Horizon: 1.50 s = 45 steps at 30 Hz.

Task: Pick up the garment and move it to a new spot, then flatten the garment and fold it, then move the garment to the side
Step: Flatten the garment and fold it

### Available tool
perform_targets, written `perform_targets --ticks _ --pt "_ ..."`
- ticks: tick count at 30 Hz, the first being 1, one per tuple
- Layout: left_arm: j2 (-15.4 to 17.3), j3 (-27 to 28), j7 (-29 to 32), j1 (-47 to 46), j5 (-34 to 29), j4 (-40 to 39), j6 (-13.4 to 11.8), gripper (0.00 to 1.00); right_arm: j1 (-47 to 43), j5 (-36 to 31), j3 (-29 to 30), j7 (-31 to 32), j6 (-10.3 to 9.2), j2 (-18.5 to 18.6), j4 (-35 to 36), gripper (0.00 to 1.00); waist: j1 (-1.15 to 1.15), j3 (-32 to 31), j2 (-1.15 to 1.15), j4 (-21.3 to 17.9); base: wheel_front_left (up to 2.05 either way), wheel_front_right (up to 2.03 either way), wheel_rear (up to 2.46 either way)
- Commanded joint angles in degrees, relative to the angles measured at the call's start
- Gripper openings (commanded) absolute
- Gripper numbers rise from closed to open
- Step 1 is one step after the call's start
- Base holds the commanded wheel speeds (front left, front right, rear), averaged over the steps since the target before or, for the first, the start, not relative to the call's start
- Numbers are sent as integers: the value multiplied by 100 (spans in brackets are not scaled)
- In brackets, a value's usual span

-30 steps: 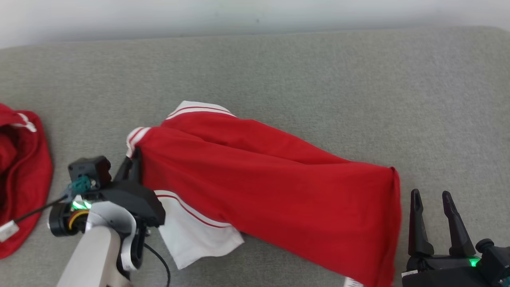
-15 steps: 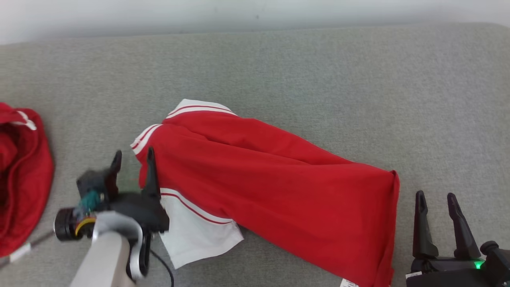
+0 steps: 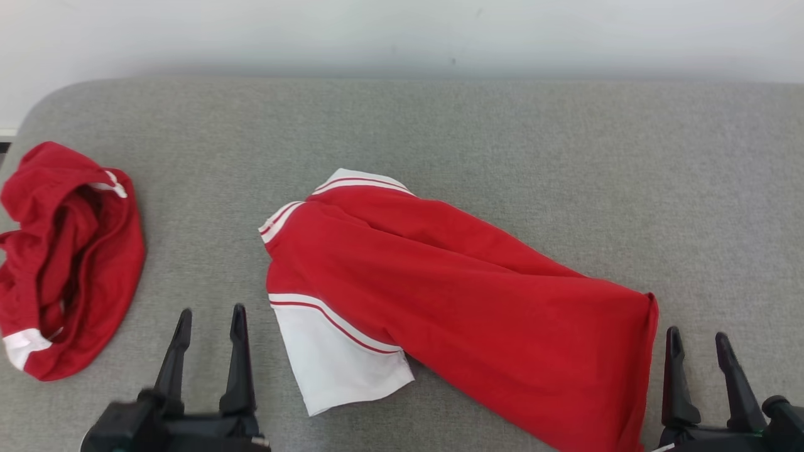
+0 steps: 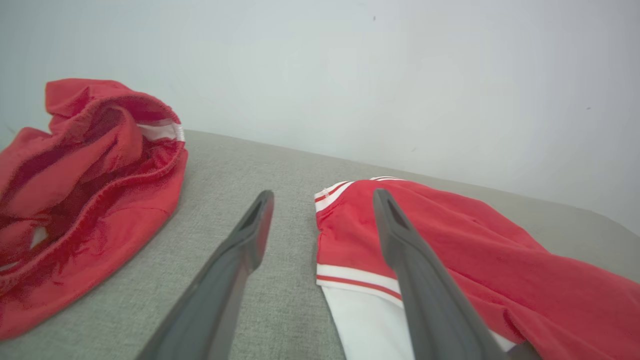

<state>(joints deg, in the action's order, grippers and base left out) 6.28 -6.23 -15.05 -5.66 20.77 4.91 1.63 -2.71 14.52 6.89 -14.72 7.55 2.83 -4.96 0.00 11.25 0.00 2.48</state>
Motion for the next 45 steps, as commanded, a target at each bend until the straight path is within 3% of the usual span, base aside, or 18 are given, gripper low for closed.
perform_targets --ticks 1,7,24,39,40,41,42,44,45 --pt "-111 147 -16 306 -212 -261 134 100 -44 0 47 158 -13 7 -113 100 0 -115 0 98 0 0 0" --pt "-306 254 -17 804 -640 -618 323 100 69 -117 249 848 -13 9 -332 100 0 -261 0 223 0 0 0" --pt "-343 4 -18 795 -519 -478 284 100 1051 -737 1093 2654 -13 5 -819 100 0 -328 0 546 0 0 0" --pt "-343 -45 -18 739 -561 -485 304 100 1110 -1016 1195 3164 -13 7 -979 100 0 -208 0 566 0 0 0" --pt "-343 -50 -18 740 -570 -488 315 100 1113 -1004 1197 3174 -13 7 -988 82 0 -209 0 563 0 0 0" --pt "-343 -48 -18 738 -576 -492 327 100 1114 -995 1200 3174 -13 8 -997 71 0 -209 0 560 0 0 0" --pt "-343 -54 -18 735 -583 -496 328 100 1115 -987 1207 3181 -13 8 -1013 49 0 -209 0 557 0 0 0" --pt "-343 -60 -18 730 -599 -502 341 100 1131 -952 1202 3197 -13 7 -1056 40 0 -207 0 553 0 0 0" --pt "-343 -61 -18 728 -608 -504 350 100 1146 -909 1188 3212 -13 7 -1091 22 0 -205 0 552 0 0 0"
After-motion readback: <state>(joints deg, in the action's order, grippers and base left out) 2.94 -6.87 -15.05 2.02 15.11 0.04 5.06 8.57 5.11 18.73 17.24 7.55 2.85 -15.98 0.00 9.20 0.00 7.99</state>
